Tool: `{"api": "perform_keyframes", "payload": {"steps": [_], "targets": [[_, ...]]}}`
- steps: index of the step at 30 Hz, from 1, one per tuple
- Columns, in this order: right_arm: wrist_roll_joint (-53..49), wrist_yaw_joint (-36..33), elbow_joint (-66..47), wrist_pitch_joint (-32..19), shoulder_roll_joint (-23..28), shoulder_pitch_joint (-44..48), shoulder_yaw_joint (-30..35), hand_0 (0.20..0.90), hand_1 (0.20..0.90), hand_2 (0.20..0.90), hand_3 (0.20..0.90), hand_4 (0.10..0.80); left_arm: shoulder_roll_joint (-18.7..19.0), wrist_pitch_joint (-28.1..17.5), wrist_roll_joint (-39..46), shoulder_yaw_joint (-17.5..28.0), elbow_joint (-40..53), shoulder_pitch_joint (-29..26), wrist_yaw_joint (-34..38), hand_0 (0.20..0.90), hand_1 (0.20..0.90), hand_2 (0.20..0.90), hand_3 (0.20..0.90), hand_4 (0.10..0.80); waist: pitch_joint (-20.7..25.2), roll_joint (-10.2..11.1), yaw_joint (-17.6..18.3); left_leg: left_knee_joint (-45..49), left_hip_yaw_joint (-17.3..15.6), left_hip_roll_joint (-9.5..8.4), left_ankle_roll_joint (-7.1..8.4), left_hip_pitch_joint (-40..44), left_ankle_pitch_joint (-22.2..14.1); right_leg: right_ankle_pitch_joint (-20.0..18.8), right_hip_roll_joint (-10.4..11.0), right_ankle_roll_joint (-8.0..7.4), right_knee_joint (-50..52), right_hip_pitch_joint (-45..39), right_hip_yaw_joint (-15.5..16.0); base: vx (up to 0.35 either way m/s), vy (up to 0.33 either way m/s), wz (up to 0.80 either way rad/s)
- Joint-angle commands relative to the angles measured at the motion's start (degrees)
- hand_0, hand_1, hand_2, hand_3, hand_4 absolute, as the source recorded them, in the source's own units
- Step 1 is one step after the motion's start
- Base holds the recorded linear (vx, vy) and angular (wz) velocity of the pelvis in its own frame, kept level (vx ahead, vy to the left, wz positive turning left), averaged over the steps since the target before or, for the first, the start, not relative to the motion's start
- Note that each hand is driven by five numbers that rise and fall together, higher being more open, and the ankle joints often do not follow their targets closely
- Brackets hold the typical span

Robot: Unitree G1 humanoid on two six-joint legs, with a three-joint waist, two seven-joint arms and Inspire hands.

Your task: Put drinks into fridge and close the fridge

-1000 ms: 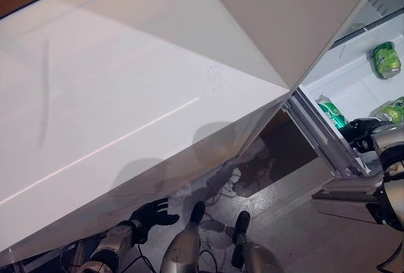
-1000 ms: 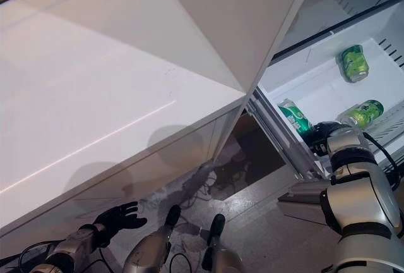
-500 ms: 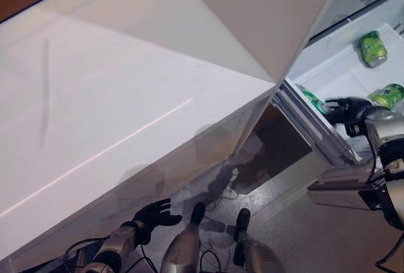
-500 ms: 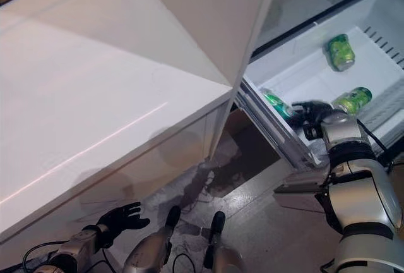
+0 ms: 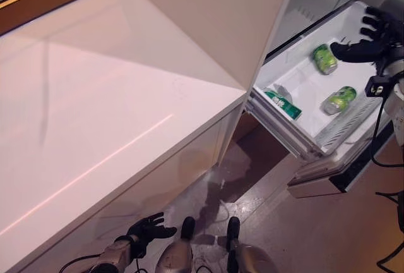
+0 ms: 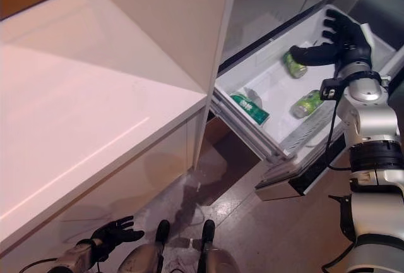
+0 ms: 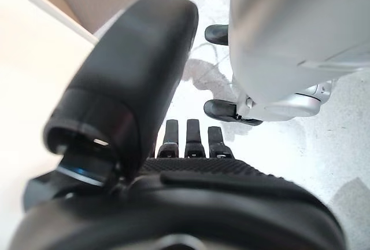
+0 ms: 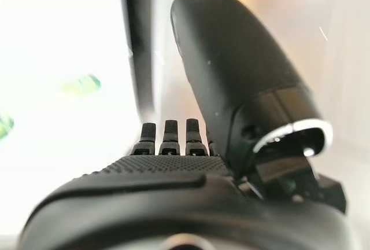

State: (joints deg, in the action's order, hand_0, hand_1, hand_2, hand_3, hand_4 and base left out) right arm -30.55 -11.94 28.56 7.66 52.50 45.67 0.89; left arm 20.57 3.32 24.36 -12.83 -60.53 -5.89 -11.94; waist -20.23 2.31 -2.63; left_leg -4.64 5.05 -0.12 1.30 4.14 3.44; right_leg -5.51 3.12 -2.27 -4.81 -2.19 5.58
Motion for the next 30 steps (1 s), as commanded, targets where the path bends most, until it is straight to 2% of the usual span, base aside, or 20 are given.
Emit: {"api": "perform_keyframes", "payload": {"steps": [1,4,6,9,12,13,16,20,23,30], "targets": [[-6.4,-9.7,-4.1,-9.9,2.2,-5.6,4.9,0.9,0.9,0.9,0.9,0.8,-0.8,-1.4,-2.1,-1.6,-3.4,2.6,-0.5,0.9,0.9,0.9,0.9,0.8,10.1,0.4,2.3,5.2,-5.0,-1.8,-2.32,-0.6,-5.5,4.8,-0.3,-0.02,6.7,0.0,-3.2,0.142,0.02,-0.06],[-7.9,-11.6,-2.8,-11.0,-2.7,-10.7,8.9,0.9,0.9,0.9,0.9,0.8,-1.6,-1.0,-3.0,-2.0,-3.4,3.1,-0.7,0.9,0.9,0.9,0.9,0.8,10.0,0.6,2.4,10.5,-5.4,-2.31,-2.61,-0.6,-8.3,5.6,0.8,0.1,8.5,-0.6,-3.6,0.152,0.019,-0.08],[-8.0,-12.1,-2.2,-12.7,-6.4,-14.5,9.9,0.9,0.9,0.9,0.9,0.8,-2.3,-0.7,-3.7,-1.9,-2.9,3.7,-0.3,0.9,0.9,0.9,0.9,0.8,8.3,0.5,2.0,16.8,-5.2,-2.73,-3.26,-2.0,-10.7,7.2,1.9,0.54,13.0,-0.3,-3.4,0.196,0.03,-0.25],[-8.0,-13.5,-2.0,-16.7,-10.8,-18.5,11.2,0.9,0.9,0.9,0.9,0.8,-2.7,-0.3,-5.7,-2.3,-1.9,3.7,0.3,0.9,0.9,0.9,0.9,0.8,5.2,0.7,1.5,24.7,-4.9,-3.57,-5.01,-5.0,-14.9,9.8,2.8,0.96,20.0,1.9,-3.5,0.085,0.008,-0.15],[-8.1,-16.0,-1.8,-19.6,-11.7,-17.2,10.9,0.9,0.9,0.9,0.9,0.8,-2.6,-0.5,-4.6,-3.6,-0.2,2.2,1.0,0.9,0.9,0.9,0.9,0.8,2.3,0.2,1.0,30.3,-5.0,-4.33,-6.38,-9.7,-16.9,10.8,3.5,1.49,25.3,6.1,-3.5,-0.171,0.028,-0.04],[-9.0,-16.6,-0.6,-21.3,-11.4,-14.9,10.7,0.9,0.9,0.9,0.9,0.8,-2.4,-1.2,-2.9,-4.7,0.7,0.7,1.8,0.9,0.9,0.9,0.9,0.8,0.1,0.0,0.8,34.2,-4.9,-5.01,-7.18,-13.8,-17.9,11.4,3.9,1.86,28.9,10.0,-3.5,-0.347,0.061,0.06],[-11.1,-16.3,1.6,-22.2,-10.5,-11.1,9.8,0.9,0.9,0.9,0.9,0.8,-2.1,-1.2,-1.1,-5.4,2.1,-1.3,3.0,0.9,0.9,0.9,0.9,0.8,-2.0,-0.6,0.4,38.5,-5.0,-5.84,-7.88,-19.2,-18.7,12.3,3.9,2.28,33.7,15.5,-3.4,-0.269,0.06,0.16],[-15.9,-11.3,5.6,-21.8,-7.6,-6.0,6.8,0.9,0.9,0.9,0.9,0.8,-1.1,-2.0,-1.7,-6.6,3.8,-2.8,4.5,0.9,0.9,0.9,0.9,0.8,-4.0,-2.0,-0.3,46.1,-5.3,-7.49,-8.73,-26.9,-20.7,15.2,3.0,3.57,42.6,23.9,-3.5,-0.14,0.099,0.07],[-19.7,-7.4,6.8,-22.1,-6.7,-5.4,6.3,0.9,0.9,0.9,0.9,0.8,-0.4,-2.1,-1.5,-6.3,4.1,-3.0,5.3,0.9,0.9,0.9,0.9,0.8,-4.0,-2.5,-0.4,48.5,-5.5,-7.92,-8.91,-29.3,-21.1,16.1,2.5,4.07,45.4,26.6,-3.4,-0.038,0.069,0.09],[-24.8,8.9,5.6,-22.2,-6.7,-4.7,4.9,0.9,0.9,0.9,0.9,0.8,1.2,-2.3,1.1,-3.4,6.0,-1.9,5.6,0.9,0.9,0.9,0.9,0.8,-3.9,-3.7,-0.8,51.8,-5.2,-8.67,-8.58,-33.5,-21.2,17.8,1.3,5.07,50.6,31.8,-2.7,0.01,0.079,0.12]]}}
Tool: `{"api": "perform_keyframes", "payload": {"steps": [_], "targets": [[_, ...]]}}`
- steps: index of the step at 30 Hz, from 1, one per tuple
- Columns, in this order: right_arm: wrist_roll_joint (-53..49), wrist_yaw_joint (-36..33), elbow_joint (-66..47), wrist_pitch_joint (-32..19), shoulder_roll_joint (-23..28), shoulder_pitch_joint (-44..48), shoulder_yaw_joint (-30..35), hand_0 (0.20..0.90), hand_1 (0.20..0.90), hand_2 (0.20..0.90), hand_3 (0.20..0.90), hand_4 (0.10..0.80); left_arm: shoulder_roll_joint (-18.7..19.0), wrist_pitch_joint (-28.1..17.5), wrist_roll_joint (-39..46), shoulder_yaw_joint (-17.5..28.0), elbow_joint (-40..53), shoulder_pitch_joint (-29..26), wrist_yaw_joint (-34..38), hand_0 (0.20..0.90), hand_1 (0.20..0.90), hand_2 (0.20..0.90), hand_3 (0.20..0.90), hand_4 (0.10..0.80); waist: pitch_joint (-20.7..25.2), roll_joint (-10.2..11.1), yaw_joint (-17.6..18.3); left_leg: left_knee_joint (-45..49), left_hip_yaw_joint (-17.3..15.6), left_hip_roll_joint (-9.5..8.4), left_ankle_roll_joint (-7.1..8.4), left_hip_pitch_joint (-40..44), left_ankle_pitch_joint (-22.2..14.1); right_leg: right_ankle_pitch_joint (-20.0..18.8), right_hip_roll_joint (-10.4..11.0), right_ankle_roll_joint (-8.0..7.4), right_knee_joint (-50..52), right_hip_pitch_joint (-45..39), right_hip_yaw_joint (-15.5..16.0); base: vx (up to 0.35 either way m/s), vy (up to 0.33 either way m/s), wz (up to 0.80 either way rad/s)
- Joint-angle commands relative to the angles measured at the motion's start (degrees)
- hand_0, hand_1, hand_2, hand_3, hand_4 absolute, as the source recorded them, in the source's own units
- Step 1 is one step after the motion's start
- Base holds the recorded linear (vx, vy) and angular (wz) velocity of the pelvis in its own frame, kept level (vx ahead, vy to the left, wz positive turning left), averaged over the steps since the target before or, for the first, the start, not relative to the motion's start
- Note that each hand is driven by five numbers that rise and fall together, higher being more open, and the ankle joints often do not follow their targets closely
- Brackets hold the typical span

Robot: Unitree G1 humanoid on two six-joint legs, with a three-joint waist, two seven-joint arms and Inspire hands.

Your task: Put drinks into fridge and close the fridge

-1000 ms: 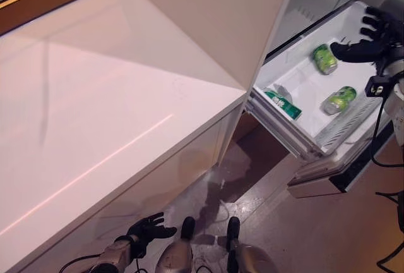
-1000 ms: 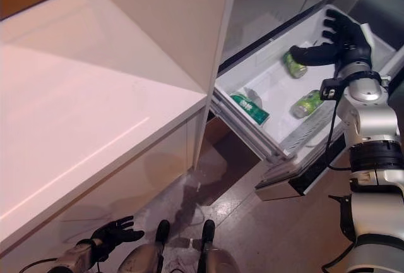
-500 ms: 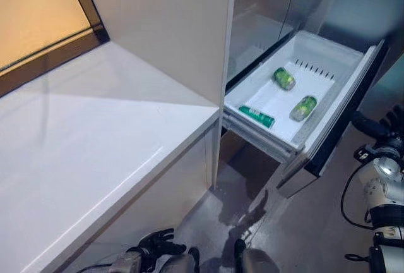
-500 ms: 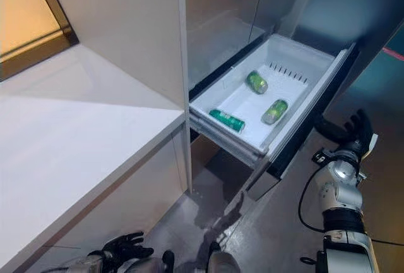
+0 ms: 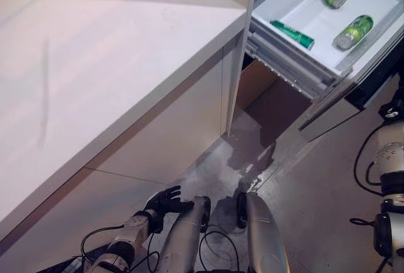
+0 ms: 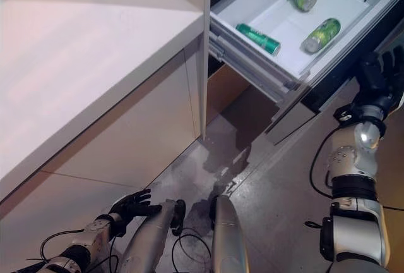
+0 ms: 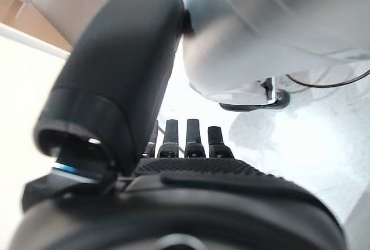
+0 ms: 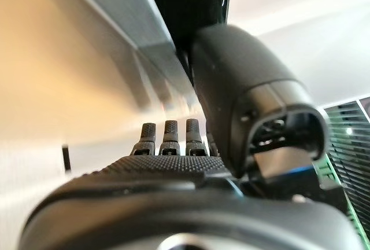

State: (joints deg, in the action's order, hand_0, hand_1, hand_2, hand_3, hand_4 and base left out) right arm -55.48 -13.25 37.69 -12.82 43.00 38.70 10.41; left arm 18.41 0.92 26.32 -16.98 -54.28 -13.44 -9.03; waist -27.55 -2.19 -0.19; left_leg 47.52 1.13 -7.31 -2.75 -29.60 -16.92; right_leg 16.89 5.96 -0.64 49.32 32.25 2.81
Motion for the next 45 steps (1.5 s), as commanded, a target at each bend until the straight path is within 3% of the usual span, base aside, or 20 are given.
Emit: {"api": "perform_keyframes", "payload": {"steps": [1,5,12,20,29,38,43,45], "targets": [[0.6,12.0,-4.1,-1.7,2.8,2.6,-4.9,0.9,0.9,0.9,0.9,0.8,3.3,-0.1,-0.5,1.1,-0.1,6.1,2.4,0.9,0.9,0.9,0.9,0.8,3.4,0.7,-3.3,-0.2,-1.2,-1.57,-4.48,0.1,-0.7,-4.5,-1.6,3.55,-3.2,-2.4,0.2,0.038,0.081,0.03],[1.8,19.3,-7.8,-0.3,2.7,5.1,-7.9,0.9,0.9,0.9,0.9,0.8,3.2,-0.6,-0.6,2.1,0.5,8.3,1.1,0.9,0.9,0.9,0.9,0.8,3.8,0.5,-4.2,-0.8,-0.8,-1.84,-4.2,0.2,-0.2,-4.5,-1.5,3.76,-3.0,-2.2,0.7,0.054,0.07,-0.01],[5.6,22.8,-10.0,5.7,2.2,14.8,-16.7,0.9,0.9,0.9,0.9,0.8,3.1,-1.0,-0.4,1.6,0.3,10.3,-0.6,0.9,0.9,0.9,0.9,0.8,4.3,0.8,-6.8,-4.9,0.7,-1.85,-3.73,2.4,2.2,-5.4,-1.1,3.5,-5.2,-4.2,1.5,0.04,0.034,0.06],[9.1,22.3,-0.5,7.6,2.4,27.5,-25.8,0.9,0.9,0.9,0.9,0.8,3.8,-1.2,-0.1,-0.5,-1.5,10.2,-2.1,0.9,0.9,0.9,0.9,0.8,5.0,1.2,-10.2,-12.2,3.6,-1.48,-2.95,6.7,5.5,-6.9,0.5,2.46,-10.5,-9.3,3.2,0.021,-0.009,0.13],[10.0,19.4,3.2,9.2,2.4,29.6,-27.8,0.9,0.9,0.9,0.9,0.8,4.9,-1.3,-2.6,-1.5,-5.5,10.4,-3.7,0.9,0.9,0.9,0.9,0.8,7.4,2.9,-11.9,-22.0,6.8,0.03,-1.75,14.5,8.6,-9.9,2.2,0.46,-21.4,-18.5,5.7,0.047,-0.079,0.23],[9.0,12.8,-0.1,10.3,0.7,19.9,-22.0,0.9,0.9,0.9,0.9,0.8,4.0,-0.3,-3.0,-1.3,-6.8,10.8,-6.3,0.9,0.9,0.9,0.9,0.8,12.3,4.7,-9.3,-31.2,5.7,2.43,-0.15,21.8,11.1,-14.5,1.1,-1.03,-34.9,-26.1,4.9,0.0,-0.074,-0.04],[12.3,11.7,-7.4,10.9,-7.2,1.4,-17.1,0.9,0.9,0.9,0.9,0.8,1.2,-0.1,-2.5,0.3,-8.4,11.5,-4.8,0.9,0.9,0.9,0.9,0.8,16.7,5.3,-5.4,-37.8,1.7,4.22,0.98,26.9,12.5,-16.7,-0.6,-1.47,-42.4,-30.4,2.5,-0.022,-0.02,-0.29],[14.0,12.9,-11.8,11.2,-12.6,-9.9,-16.8,0.9,0.9,0.9,0.9,0.8,0.0,-0.6,-2.1,1.9,-8.7,12.6,-3.9,0.9,0.9,0.9,0.9,0.8,18.5,5.4,-3.2,-40.7,0.1,4.84,1.25,28.9,13.2,-17.7,-1.6,-1.57,-45.0,-31.5,1.1,-0.039,-0.051,-0.4]]}}
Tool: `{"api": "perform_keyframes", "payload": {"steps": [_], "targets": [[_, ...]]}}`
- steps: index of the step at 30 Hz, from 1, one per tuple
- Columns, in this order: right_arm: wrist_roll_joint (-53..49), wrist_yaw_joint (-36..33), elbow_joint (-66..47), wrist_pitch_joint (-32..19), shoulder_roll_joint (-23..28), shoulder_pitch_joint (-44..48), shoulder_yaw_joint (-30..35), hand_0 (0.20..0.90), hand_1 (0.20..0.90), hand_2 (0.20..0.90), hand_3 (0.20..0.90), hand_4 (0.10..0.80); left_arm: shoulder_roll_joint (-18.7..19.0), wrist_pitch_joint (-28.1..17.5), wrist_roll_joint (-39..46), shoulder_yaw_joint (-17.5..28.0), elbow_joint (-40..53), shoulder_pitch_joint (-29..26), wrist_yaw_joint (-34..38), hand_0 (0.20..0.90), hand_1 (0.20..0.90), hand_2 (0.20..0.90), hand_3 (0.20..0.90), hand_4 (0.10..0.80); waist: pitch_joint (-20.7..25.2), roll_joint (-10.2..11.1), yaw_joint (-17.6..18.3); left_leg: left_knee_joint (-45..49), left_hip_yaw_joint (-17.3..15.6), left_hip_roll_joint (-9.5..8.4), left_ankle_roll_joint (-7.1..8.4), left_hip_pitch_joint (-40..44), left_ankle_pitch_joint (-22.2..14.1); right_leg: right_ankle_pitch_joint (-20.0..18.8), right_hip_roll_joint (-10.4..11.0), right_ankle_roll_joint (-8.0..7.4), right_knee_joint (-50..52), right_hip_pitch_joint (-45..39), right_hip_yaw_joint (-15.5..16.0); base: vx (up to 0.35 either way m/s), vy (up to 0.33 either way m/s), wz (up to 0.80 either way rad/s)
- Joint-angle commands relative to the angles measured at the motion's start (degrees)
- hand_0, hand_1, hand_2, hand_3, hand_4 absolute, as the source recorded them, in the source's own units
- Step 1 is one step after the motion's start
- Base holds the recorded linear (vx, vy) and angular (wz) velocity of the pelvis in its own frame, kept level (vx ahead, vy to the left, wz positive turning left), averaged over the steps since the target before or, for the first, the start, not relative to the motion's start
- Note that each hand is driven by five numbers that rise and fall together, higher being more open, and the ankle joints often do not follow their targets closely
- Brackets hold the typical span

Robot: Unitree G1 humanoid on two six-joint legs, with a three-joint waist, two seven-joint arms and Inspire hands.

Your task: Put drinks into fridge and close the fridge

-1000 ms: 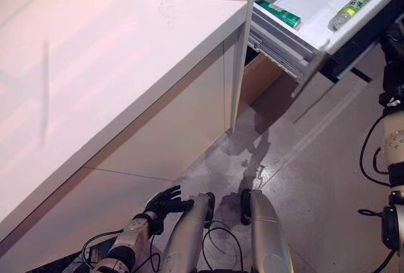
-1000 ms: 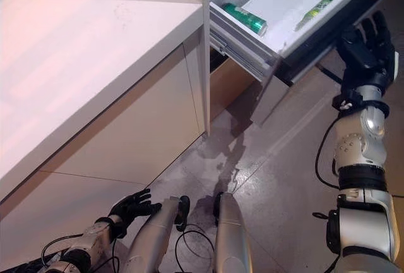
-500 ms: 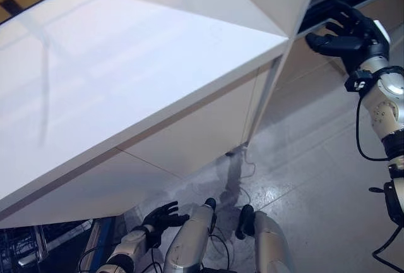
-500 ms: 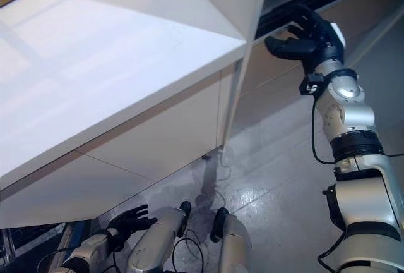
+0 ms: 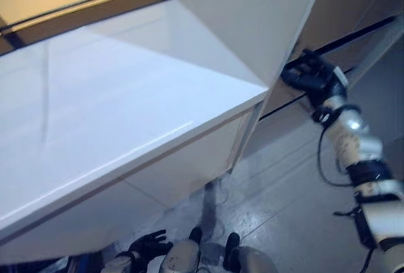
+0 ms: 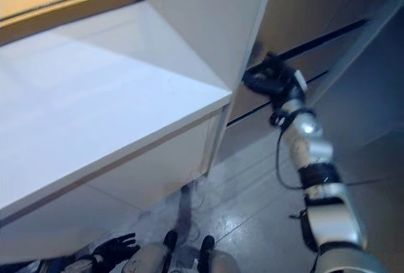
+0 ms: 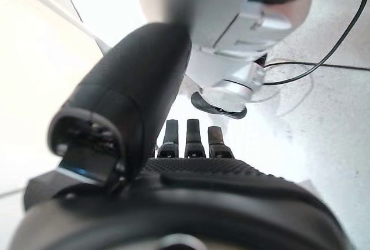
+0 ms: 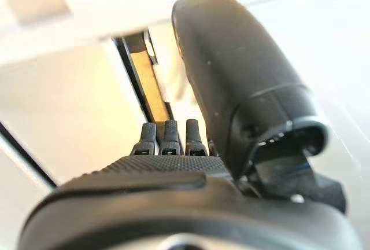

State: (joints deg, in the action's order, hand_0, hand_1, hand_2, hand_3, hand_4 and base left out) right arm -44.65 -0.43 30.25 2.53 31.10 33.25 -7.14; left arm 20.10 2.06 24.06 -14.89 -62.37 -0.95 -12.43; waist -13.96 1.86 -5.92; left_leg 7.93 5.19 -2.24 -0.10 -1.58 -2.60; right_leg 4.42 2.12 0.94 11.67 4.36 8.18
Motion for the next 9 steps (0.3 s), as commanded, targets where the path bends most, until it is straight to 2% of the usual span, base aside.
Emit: {"api": "perform_keyframes", "payload": {"steps": [1,4,5,9], "targets": [[3.5,2.4,-5.0,-4.7,-1.8,-9.4,1.4,0.9,0.9,0.9,0.9,0.8,-2.0,-2.2,-0.4,0.9,-1.1,0.8,-0.7,0.9,0.9,0.9,0.9,0.8,5.7,1.4,3.2,-2.2,-4.7,-0.05,-1.34,1.6,-0.9,-5.5,2.0,-3.24,-8.2,-4.1,-4.6,-0.026,-0.044,-0.28],[4.6,5.4,-4.9,-4.3,-4.4,-17.0,2.0,0.9,0.9,0.9,0.9,0.8,-2.7,-2.4,-0.3,2.3,-1.1,2.1,-0.4,0.9,0.9,0.9,0.9,0.8,7.2,1.2,4.3,-4.2,-5.9,0.41,-1.0,3.1,-0.3,-6.1,1.4,-3.35,-9.8,-5.0,-5.0,-0.01,-0.04,-0.24],[6.5,7.8,-3.3,-4.9,-6.5,-22.4,1.4,0.9,0.9,0.9,0.9,0.8,-3.1,-2.4,-0.6,3.5,-1.2,2.8,-0.5,0.9,0.9,0.9,0.9,0.8,8.2,1.0,5.1,-5.7,-6.6,0.56,-0.81,4.2,0.1,-6.4,1.0,-3.37,-11.1,-5.8,-5.1,-0.019,-0.049,-0.34],[10.1,10.3,6.0,-3.4,-10.5,-28.0,-0.6,0.9,0.9,0.9,0.9,0.8,-3.4,-2.7,0.3,4.9,-2.2,2.4,-0.9,0.9,0.9,0.9,0.9,0.8,9.1,0.4,6.2,-8.7,-7.4,0.74,-0.43,5.9,1.3,-6.8,0.0,-3.2,-13.0,-7.4,-4.8,-0.029,-0.04,-0.27]]}}
